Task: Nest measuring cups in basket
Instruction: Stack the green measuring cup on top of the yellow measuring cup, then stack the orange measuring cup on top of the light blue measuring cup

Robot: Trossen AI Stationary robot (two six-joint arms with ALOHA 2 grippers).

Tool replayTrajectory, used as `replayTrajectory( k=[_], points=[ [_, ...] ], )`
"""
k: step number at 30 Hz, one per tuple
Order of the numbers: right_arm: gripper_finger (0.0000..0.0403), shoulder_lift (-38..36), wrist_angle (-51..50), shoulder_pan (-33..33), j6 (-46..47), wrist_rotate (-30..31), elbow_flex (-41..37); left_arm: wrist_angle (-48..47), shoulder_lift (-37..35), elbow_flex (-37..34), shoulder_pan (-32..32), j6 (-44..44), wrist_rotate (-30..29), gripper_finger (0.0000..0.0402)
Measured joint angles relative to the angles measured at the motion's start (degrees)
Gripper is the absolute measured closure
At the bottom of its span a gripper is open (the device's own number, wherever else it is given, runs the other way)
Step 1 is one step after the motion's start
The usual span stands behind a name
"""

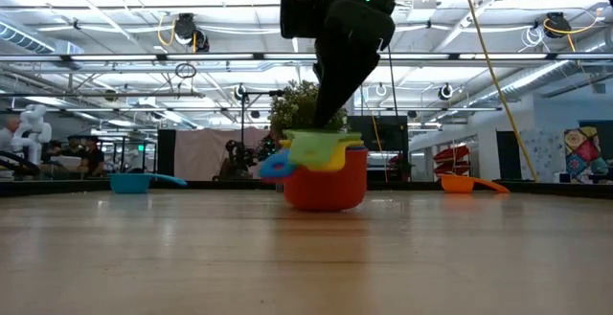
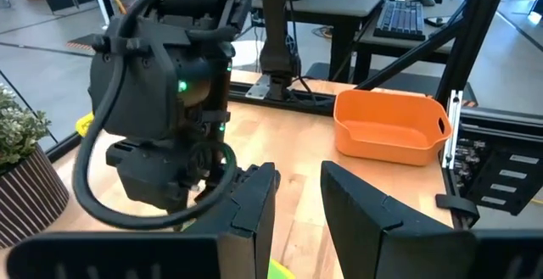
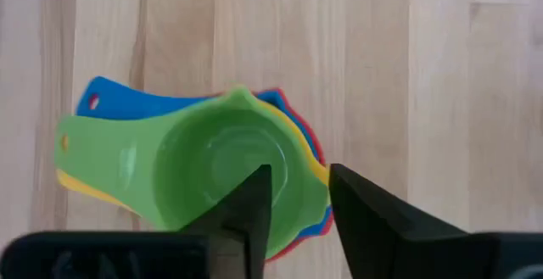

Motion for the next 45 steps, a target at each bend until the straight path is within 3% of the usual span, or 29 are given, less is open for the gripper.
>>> replayTrajectory(
  k=[7, 18, 29, 45],
  points=[
    [0.0242, -0.62, -0.22, -0.11, -1.9, 3.41, 0.02, -0.07, 0.0, 0.0, -0.06, -0.74, 0.02, 0.03],
    [0.0237, -11.42, -10.97, -5.31, -5.45, 19.58, 0.04, -0.89, 0.0, 0.0, -0.09, -1.13, 0.02, 0.03],
    [0.0238, -15.62, -22.28, -19.32, -4.23, 19.47, 0.02, -1.01, 0.0, 0.0, -0.26, -1.12, 0.02, 0.03],
    [0.0238, -15.6, -28.26, -30.7, -7.63, 19.24, 0.02, -1.29, 0.0, 0.0, -0.03, -2.3, 1.95, 0.03]
  ],
)
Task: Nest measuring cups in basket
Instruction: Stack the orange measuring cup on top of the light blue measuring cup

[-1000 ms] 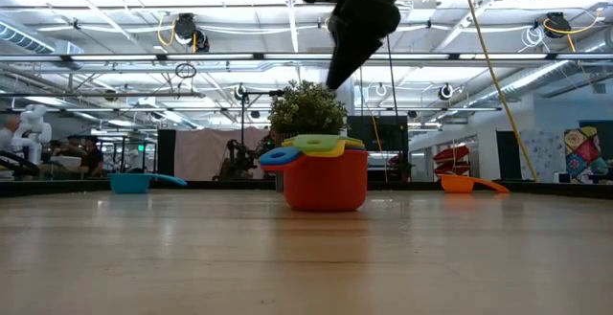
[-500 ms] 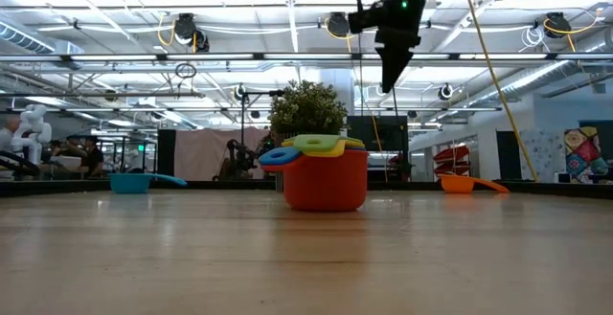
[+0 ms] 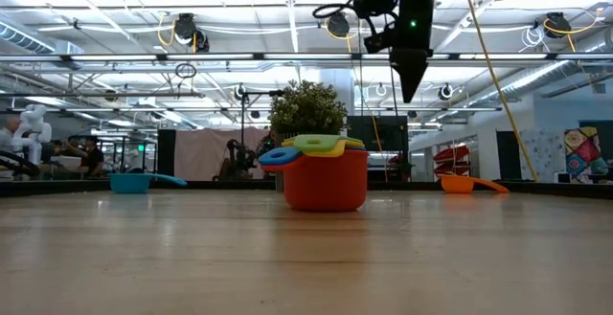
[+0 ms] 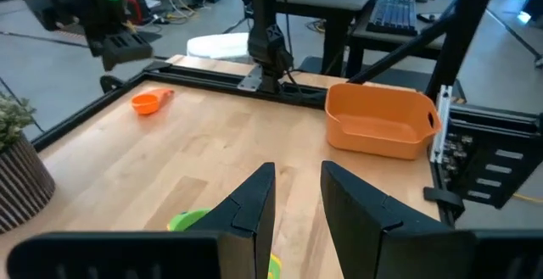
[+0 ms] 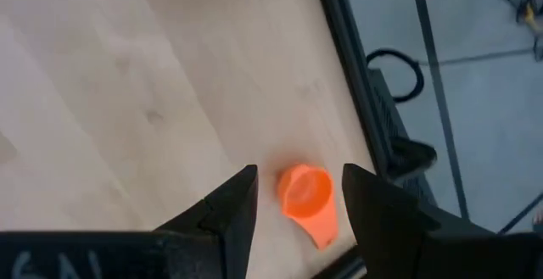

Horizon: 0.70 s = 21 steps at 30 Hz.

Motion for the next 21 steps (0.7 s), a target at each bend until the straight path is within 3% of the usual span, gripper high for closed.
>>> replayTrajectory(
  k=[5, 10, 21],
  points=[
    [0.0238, 0.02, -3.35, -3.73, -1.48, -3.25, 0.0, 0.35, 0.0, 0.0, 1.06, 5.61, 1.14, 0.03],
    [0.0238, -0.08, -4.44, -6.68, -1.92, -4.56, -0.96, 0.42, 0.0, 0.0, 1.68, 5.72, 1.3, 0.03],
    [0.0238, -3.92, 4.73, -9.79, -5.18, -4.54, -15.5, 0.44, 0.0, 0.0, 2.21, 6.03, 0.75, 0.03]
  ],
)
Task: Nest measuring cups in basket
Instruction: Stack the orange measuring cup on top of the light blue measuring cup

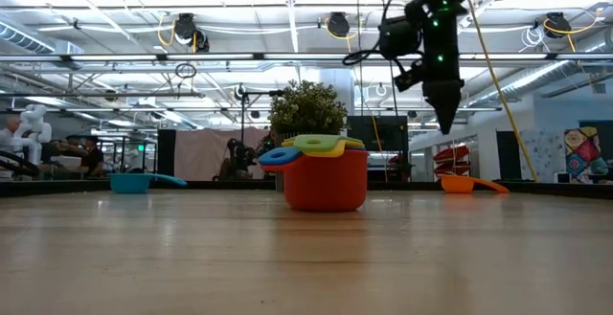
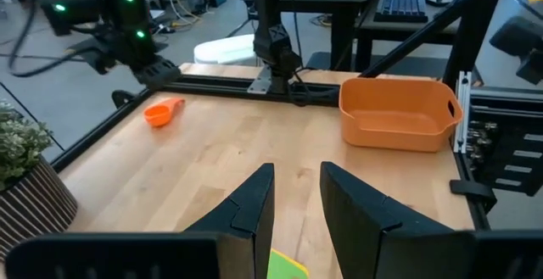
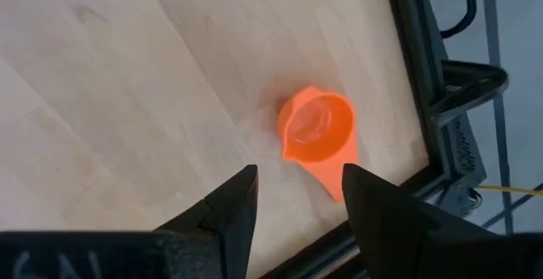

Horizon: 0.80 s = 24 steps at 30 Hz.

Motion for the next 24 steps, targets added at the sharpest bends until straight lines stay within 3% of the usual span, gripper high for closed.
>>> replayTrajectory(
  k=[8, 15, 24],
  points=[
    [0.0238, -4.07, 5.92, -0.67, -1.47, 0.04, -9.4, 0.03, 0.0, 0.0, 0.44, -0.02, -4.91, 0.03],
    [0.0238, -4.38, 10.85, -2.29, -2.25, 0.09, -16.44, 0.04, 0.0, 0.0, 1.5, -0.2, -5.23, 0.03],
    [0.0238, -4.41, 18.72, -4.14, -3.8, 0.04, -18.46, 0.04, 0.0, 0.0, 1.7, -0.28, -5.21, 0.03]
  ],
)
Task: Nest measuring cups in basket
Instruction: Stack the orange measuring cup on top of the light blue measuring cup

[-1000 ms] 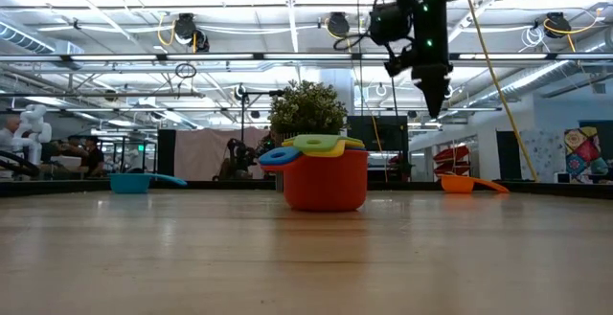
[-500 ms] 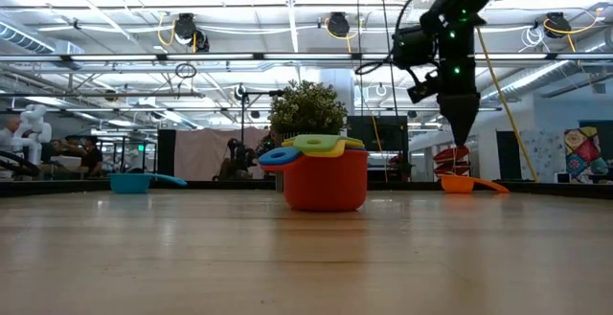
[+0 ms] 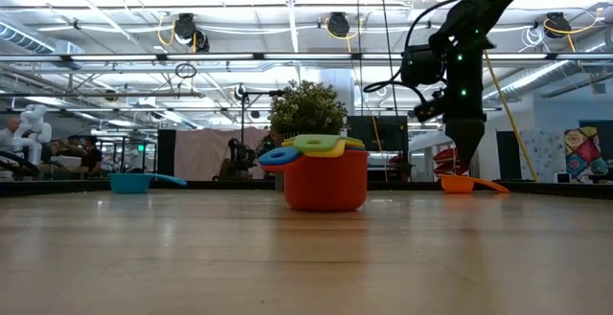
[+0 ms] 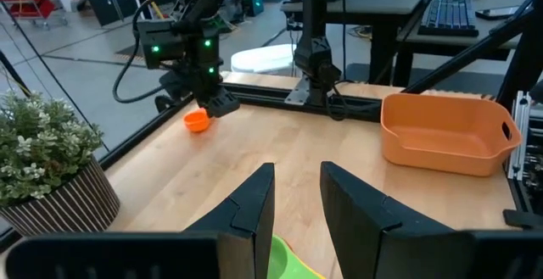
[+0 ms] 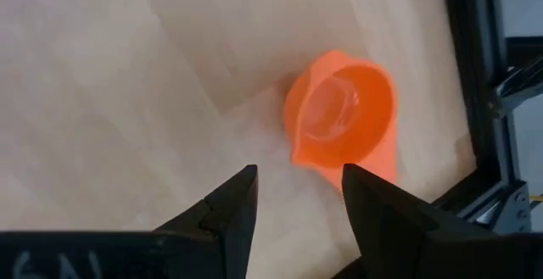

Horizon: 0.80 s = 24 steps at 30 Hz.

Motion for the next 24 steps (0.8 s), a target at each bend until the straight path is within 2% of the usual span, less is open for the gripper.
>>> replayTrajectory(
  k=[6, 14, 19, 24],
  points=[
    [0.0238, 0.0, 1.66, -1.45, -0.6, -2.96, 0.0, -0.02, 0.0, 0.0, 0.0, -0.04, 0.0, 0.03],
    [0.0238, 0.07, 4.73, -2.68, -0.94, -3.07, 0.0, -0.02, 0.0, 0.0, -0.12, -0.57, 0.01, 0.03],
    [0.0238, 0.09, 5.81, -3.79, 1.01, -7.29, 0.0, -0.07, 0.0, 0.0, -0.53, -1.01, 0.05, 0.03],
    [0.0238, 0.09, 6.53, -4.99, 2.21, -7.41, 0.0, -0.22, 0.0, 0.0, -0.85, -1.68, 0.07, 0.03]
  ],
)
